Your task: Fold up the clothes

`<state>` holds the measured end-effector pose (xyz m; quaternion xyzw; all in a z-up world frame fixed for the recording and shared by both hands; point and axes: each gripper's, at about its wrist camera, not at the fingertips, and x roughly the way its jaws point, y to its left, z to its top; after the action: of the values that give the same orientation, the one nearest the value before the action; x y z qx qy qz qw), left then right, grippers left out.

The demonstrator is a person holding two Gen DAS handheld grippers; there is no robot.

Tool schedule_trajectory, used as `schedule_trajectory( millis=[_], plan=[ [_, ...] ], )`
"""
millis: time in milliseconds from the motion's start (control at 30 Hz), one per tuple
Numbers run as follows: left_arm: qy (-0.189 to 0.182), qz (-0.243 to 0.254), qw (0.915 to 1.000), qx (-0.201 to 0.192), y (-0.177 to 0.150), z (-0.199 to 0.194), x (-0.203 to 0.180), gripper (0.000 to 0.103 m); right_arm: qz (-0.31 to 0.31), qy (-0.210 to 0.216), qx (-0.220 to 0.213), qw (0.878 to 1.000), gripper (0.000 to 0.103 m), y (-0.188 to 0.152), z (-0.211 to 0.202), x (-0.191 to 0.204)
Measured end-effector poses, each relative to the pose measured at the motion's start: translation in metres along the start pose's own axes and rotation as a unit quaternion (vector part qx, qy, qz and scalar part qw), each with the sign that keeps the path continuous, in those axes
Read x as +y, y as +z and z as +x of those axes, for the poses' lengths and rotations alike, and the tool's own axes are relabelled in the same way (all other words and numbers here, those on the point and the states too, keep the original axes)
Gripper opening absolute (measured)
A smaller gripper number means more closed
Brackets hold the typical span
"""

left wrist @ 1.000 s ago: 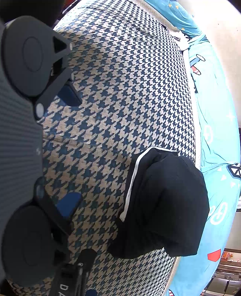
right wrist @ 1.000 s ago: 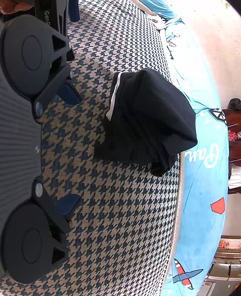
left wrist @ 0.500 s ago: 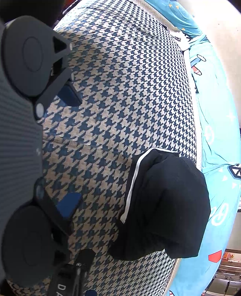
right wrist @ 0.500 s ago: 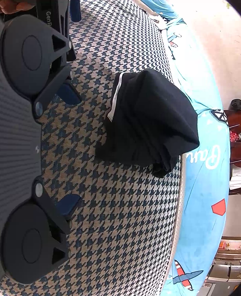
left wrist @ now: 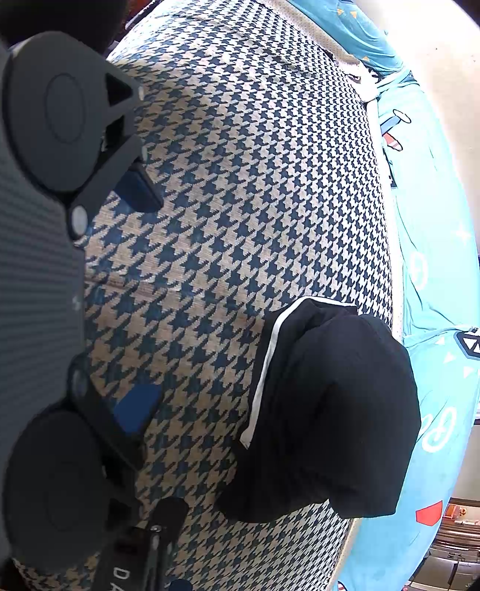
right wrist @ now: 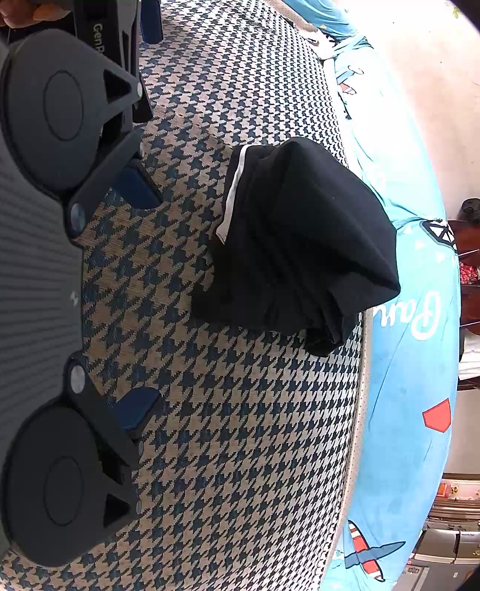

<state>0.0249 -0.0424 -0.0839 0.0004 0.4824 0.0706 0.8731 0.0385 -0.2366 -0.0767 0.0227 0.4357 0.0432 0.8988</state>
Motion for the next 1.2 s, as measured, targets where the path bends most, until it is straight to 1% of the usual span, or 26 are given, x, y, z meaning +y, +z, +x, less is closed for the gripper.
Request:
schedule_trajectory(
  millis=[167,500,833,1000,1200],
  plan=[
    [0.002,0.001,1.0,-0.002,0.0,-0.001,-0.001,0.103,0.001,0.0,0.0,1.0,0.103,0.0,0.0,0.0],
    [0.015,0.008,0.9997,-0.02,0.003,-0.006,-0.006,0.103,0.003,-0.001,-0.002,1.0,0.103,0.0,-0.001,-0.001],
    [0.043,0.001,0.9973,-0.06,0.008,-0.017,-0.002,0.103,0.01,-0.007,-0.005,1.0,0.103,0.001,-0.001,-0.003],
    [0.064,0.008,0.9944,-0.084,0.01,-0.024,-0.003,0.103,0.016,-0.014,-0.008,1.0,0.103,0.001,-0.001,-0.005],
    [0.077,0.021,0.9913,-0.105,0.012,-0.033,-0.008,0.103,0.028,-0.023,-0.01,0.999,0.103,0.001,-0.001,-0.008]
  ],
)
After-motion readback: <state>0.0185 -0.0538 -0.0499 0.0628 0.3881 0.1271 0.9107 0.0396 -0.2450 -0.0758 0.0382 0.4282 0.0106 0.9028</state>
